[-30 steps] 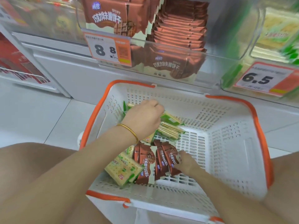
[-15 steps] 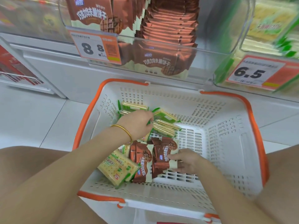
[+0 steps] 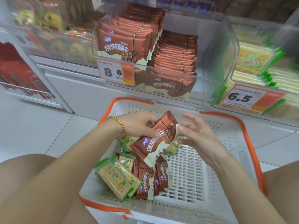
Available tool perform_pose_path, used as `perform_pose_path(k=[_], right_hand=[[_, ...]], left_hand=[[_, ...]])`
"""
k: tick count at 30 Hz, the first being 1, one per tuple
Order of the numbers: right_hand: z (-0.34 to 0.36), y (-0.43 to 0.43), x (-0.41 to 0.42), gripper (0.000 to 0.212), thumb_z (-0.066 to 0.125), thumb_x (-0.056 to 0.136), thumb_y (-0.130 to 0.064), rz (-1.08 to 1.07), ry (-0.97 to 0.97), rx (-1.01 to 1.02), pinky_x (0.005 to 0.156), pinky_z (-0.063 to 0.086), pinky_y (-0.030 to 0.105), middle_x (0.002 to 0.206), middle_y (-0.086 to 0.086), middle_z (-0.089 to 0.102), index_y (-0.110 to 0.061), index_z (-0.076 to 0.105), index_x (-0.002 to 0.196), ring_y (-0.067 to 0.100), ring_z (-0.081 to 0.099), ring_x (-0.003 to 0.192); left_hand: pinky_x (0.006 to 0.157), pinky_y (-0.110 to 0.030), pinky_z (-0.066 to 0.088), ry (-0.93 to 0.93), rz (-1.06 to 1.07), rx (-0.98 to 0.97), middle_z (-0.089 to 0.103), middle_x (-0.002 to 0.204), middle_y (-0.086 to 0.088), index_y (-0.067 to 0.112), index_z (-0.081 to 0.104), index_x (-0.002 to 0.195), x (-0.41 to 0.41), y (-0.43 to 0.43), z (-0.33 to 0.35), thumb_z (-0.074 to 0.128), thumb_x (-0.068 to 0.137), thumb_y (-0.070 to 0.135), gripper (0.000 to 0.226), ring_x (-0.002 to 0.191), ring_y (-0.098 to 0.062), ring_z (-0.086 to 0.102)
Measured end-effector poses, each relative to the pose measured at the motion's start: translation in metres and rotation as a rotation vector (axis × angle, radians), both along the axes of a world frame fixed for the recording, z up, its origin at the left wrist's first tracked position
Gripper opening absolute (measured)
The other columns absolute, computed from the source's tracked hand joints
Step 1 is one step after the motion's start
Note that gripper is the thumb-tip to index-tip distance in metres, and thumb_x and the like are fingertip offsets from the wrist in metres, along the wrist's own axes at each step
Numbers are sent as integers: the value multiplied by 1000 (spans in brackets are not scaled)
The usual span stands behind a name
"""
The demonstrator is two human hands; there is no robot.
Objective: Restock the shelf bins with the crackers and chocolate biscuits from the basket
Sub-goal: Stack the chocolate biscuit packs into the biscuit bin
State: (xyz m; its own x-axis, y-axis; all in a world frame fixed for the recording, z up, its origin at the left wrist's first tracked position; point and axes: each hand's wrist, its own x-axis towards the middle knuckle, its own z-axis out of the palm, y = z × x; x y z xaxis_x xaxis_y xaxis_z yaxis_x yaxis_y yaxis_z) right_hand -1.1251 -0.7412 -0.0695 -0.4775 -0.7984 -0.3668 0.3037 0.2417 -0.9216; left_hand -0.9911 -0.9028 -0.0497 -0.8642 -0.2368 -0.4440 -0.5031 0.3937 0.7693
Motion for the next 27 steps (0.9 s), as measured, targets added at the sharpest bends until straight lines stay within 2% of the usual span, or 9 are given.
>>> perform_pose_path(k=[4,6,9,11,13,16,19,24,27], right_hand=[[47,-25,-7,28,69,79,-3,312,306,-2,52,43,18,75,-2,66,-11,62,106,7,57,61],[69,-41,-5,14,66,82,-1,375,392,-63,50,38,19,61,-2,60,-11,60,90,8,51,52],[95,-67,-5,18,66,83,-1,283,492,-177,56,41,25,67,-3,59,-17,59,85,11,52,60],[106,-86,-10,18,68,84,-6,168,516,-241,60,47,31,73,-7,64,-21,60,87,8,54,61],[112,-104,-14,17,70,83,-13,31,576,-305,64,49,31,84,-3,66,-25,59,89,11,60,71],[115,-129,-12,21,67,85,-13,-88,734,-336,67,46,16,87,-6,63,-30,54,87,7,59,78],[109,-148,-2,20,66,85,-14,-95,921,-277,66,40,6,88,-15,58,-27,52,91,-2,53,78],[88,-163,10,27,69,84,-25,-75,1209,-116,71,38,30,100,-6,48,-20,54,107,14,50,89],[87,-162,12,32,68,85,-33,-121,1332,-32,68,35,31,102,-6,50,-22,53,111,17,50,94]], left_hand=[[69,-30,50,155,47,-72,62,76,-2,16,68,103,9,-18,43,70,83,17,20,70,-9,59],[71,-31,50,290,151,-102,65,79,-8,18,68,103,14,-29,63,73,80,15,24,71,-10,60],[82,-25,51,565,420,-281,66,90,2,23,63,108,20,-45,79,78,75,21,36,79,-4,61],[88,-21,47,737,645,-438,60,111,4,31,49,120,23,-55,79,77,73,33,55,98,0,57],[95,-25,44,830,773,-582,48,125,3,26,42,130,26,-66,74,70,74,36,63,112,-6,51],[109,-29,28,743,726,-916,44,131,-6,8,44,133,27,-79,58,68,80,27,61,126,-24,40],[108,-26,18,637,706,-1017,41,136,-17,6,48,131,23,-81,44,67,83,16,53,130,-31,34],[104,-41,30,586,700,-1100,45,132,-21,0,52,124,16,-80,31,68,82,12,47,123,-38,40],[102,-46,34,571,715,-1126,45,131,-22,0,52,123,15,-79,29,68,82,11,45,120,-41,41]])
